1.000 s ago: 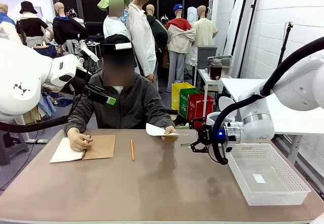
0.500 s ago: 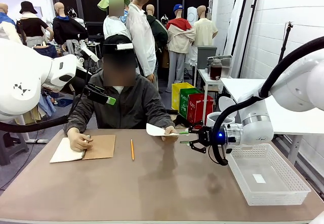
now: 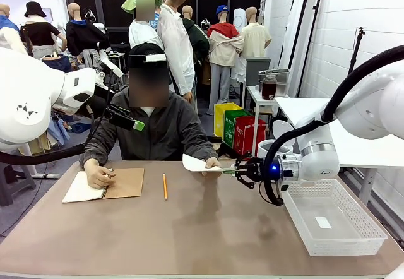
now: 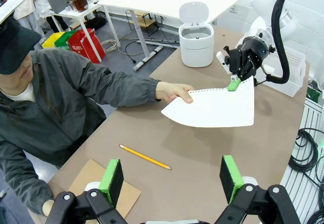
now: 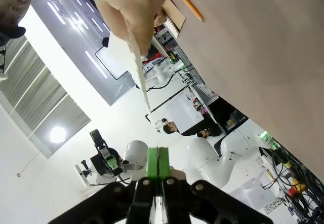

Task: Sort the paper based on its condition.
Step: If a person hands you a paper, place it in the Organizing basket , and if it's crumpled, put it in the Trash can.

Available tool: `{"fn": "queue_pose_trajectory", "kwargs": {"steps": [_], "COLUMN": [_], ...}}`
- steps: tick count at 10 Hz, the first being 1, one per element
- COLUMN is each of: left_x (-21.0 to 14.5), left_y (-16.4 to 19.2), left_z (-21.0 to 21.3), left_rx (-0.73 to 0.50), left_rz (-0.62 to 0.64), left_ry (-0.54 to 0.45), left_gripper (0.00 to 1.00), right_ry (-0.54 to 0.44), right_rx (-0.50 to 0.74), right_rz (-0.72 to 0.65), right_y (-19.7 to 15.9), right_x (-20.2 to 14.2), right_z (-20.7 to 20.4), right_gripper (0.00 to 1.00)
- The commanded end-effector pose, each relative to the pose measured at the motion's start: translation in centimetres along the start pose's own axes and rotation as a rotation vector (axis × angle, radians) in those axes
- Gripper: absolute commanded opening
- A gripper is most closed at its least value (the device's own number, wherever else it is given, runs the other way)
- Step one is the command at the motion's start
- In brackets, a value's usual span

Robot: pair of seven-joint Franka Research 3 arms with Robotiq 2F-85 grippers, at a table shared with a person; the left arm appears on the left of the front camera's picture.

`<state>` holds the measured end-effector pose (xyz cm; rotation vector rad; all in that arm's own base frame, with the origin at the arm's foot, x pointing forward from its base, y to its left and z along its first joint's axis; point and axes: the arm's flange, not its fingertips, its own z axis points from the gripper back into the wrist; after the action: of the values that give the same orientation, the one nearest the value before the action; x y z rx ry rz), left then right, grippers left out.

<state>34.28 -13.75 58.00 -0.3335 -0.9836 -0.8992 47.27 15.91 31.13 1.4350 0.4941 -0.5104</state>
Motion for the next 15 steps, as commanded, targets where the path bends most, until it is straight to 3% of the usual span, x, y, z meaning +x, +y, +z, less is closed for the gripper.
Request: {"fn": "queue_pose_trajectory", "kwargs": {"steps": [1,3,8,11,15], "left_x": [-0.2,-0.2,-0.2,-0.2,-0.2], "left_y": [0.1,0.1,0.1,0.1,0.1], "left_z": [-0.1,-0.1,-0.1,-0.1,-0.1], "left_rx": [-0.005,-0.005,-0.005,-0.005,-0.005], "left_rz": [-0.010,-0.010,-0.010,-0.010,-0.010], "left_ry": [0.004,0.004,0.004,0.004,0.004], "left_gripper": [1.00,1.00,1.00,1.00,1.00], "right_ry": [0.009,-0.025,-0.157,-0.170,-0.225], "right_rx": [0.022,0.024,-0.243,-0.442,-0.578], "right_rz": [-0.010,0.078,0.420,0.492,0.495], "right_y": [0.7,1.6,6.8,6.2,6.1], "right_x": [0.1,-0.7,-6.3,-9.0,-10.6], "right_z": [-0.1,0.8,8.5,12.5,17.9], "right_gripper": [0.00,0.00,0.00,0.00,0.00]}}
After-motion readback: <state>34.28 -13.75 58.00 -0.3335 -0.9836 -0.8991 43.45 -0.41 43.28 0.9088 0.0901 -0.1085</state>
